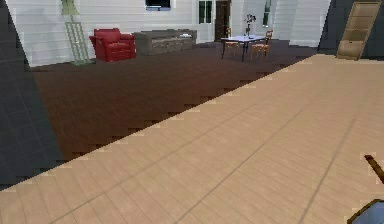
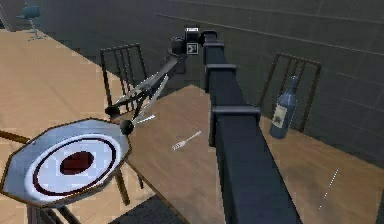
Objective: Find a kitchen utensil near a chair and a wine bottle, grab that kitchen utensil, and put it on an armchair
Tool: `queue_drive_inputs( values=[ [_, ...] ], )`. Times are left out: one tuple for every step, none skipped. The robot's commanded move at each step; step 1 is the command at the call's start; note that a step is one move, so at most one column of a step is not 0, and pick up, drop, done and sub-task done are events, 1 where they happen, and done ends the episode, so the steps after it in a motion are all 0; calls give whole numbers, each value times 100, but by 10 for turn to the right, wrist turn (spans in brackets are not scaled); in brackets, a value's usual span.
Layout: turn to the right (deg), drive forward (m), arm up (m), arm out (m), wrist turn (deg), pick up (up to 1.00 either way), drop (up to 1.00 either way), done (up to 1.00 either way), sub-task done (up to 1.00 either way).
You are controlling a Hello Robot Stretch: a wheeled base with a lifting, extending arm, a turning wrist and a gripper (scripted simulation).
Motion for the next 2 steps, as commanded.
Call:
queue_drive_inputs(
  values=[
    [0, 0, 0, -46, 0, 0, 0, 0, 0],
    [-450, 0, 0, 0, 0, 0, 0, 0, 0]
  ],
)
